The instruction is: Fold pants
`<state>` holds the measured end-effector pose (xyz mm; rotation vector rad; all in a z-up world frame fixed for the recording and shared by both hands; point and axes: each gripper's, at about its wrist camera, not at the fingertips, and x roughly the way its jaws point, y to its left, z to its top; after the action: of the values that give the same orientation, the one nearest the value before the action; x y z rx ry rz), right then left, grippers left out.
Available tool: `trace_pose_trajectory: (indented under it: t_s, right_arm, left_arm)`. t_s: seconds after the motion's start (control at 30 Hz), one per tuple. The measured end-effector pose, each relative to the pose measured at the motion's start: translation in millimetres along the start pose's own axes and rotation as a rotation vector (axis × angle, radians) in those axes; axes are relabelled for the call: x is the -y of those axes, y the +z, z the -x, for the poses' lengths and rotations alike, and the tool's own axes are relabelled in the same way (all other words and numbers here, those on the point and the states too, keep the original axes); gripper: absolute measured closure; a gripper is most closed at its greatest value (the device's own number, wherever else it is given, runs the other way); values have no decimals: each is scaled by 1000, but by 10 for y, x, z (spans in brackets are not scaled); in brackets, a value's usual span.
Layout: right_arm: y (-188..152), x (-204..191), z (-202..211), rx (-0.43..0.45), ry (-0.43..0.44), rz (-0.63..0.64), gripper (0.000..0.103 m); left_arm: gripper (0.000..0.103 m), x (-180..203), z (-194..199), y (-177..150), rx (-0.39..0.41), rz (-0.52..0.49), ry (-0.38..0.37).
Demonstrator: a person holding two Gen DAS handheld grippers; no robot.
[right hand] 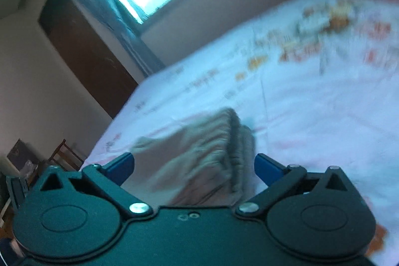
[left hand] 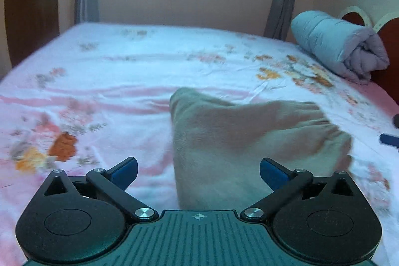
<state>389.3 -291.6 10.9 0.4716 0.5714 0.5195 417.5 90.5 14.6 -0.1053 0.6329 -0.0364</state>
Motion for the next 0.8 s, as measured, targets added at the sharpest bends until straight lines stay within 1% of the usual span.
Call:
trace_pose_trajectory:
  t_s: [0.03,0.1,0.17,0.23,0.27,0.37,0.43,0.53,0.67,0.73,0.8]
  right_arm:
    - [-11,-91,150,26,1,27,6]
    - [-44,-316,473,68,5,85,6]
    - [-156,-516,793,118,2,131,6]
    - [-223,-681,1010,135,-11,165,6]
    - [-213,-757,1040,141,-17,180,6]
    - [-411,-924,1358,160,-19,210,6]
    - [-524,-994,1527,164,-23,237,6]
    - [-657,-1056,1761,161,-16,237,6]
    - [-827,-1117,1993,191,-28,260,6]
    - [-947,-1158,2092,206,-47,298,6]
    - [-1074,-1203,2150,217,-72,354,6]
  left_arm:
    - [0,-58,238,-80,15,-6,-2]
    - [0,-8,583,-148,46,2,-1]
    - [0,12,887,-217,64,12,-4]
    - [0,65,1218,-335,90,11,0]
    - [0,102,1347,-387,101,7,-1]
    - [0,184,1724,-552,130,6,-11]
    - [0,249,1925,-666,142,4,-8]
    - [0,312,2173,-835,149,7,-14]
    - [0,375,2412,-1072,162,21,-7]
    - [0,405,2496,-1215,175,27,-7]
    - [0,458,2574,-1384,202,6,-8]
